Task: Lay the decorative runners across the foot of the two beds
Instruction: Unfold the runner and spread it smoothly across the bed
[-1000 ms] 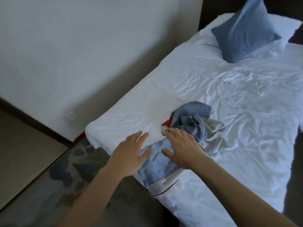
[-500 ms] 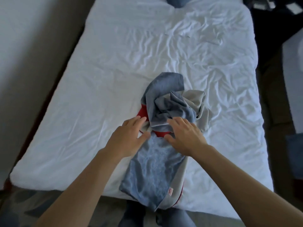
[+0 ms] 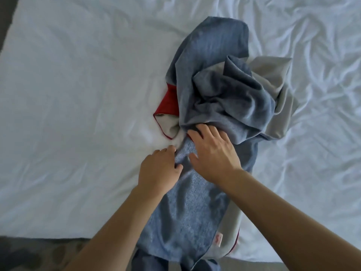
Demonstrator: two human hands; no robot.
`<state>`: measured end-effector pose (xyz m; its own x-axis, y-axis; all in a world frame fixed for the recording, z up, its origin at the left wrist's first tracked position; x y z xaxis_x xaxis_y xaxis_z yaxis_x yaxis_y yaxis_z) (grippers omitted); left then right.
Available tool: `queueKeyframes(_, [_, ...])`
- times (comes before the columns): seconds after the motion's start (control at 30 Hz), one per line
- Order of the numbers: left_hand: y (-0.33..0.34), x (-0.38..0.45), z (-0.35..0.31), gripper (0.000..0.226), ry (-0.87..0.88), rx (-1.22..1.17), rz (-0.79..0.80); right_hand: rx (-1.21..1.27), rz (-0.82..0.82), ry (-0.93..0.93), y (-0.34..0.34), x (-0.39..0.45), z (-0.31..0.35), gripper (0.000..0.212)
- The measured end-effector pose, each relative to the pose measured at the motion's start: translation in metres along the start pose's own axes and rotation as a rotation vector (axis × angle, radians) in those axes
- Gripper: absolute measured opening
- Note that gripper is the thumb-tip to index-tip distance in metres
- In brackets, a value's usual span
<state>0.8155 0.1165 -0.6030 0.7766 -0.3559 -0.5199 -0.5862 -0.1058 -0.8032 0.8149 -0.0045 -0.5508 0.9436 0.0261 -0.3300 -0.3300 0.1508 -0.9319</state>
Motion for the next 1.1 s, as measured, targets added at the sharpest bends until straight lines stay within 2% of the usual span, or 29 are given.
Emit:
queueKeyframes(0.27, [-0.044, -0.006, -0.005, 0.029, 0.050, 0.106, -0.156, 0.010, -0.117, -0.036, -0.017, 0.004, 0.001, 0.040])
queueKeyframes(0.37, [-0.078, -0.005, 0.010, 0.034, 0.086, 0.136, -0.234, 0.007, -0.153, -0.069, -0.025, 0.009, 0.014, 0.044])
queueKeyframes(0.5, [-0.120, 0.008, 0.063, 0.010, 0.042, 0.138, -0.282, -0.029, -0.203, -0.026, -0.035, 0.031, 0.011, 0.055])
queueKeyframes(0.67, [-0.163, 0.024, 0.133, 0.008, -0.042, 0.173, -0.319, -0.085, -0.244, 0.163, -0.033, 0.050, -0.026, 0.027])
queueKeyframes(0.73, [-0.165, 0.033, 0.144, 0.006, -0.047, 0.173, -0.319, -0.091, -0.241, 0.214, -0.032, 0.052, -0.031, 0.025])
queueKeyframes(0.8, [-0.159, 0.041, 0.128, 0.007, 0.010, 0.178, -0.320, -0.081, -0.263, 0.225, -0.034, 0.053, -0.026, 0.027])
queueKeyframes(0.97, [-0.134, 0.053, 0.062, 0.038, 0.140, 0.097, -0.355, -0.084, -0.359, 0.219, -0.043, 0.051, -0.025, 0.014])
queueKeyframes(1.1, [-0.140, 0.061, 0.036, 0.040, 0.180, 0.041, -0.443, -0.116, -0.420, 0.186, -0.050, 0.044, -0.028, 0.007])
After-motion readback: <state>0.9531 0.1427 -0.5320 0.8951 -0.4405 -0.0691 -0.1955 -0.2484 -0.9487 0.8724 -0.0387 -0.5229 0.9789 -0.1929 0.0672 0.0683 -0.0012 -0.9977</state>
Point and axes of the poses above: each hand's wrist, its own x-axis towards the middle knuckle, its own y-axis out of the palm, z = x × y, the point moved 10 cm from there along x, towards the middle knuckle
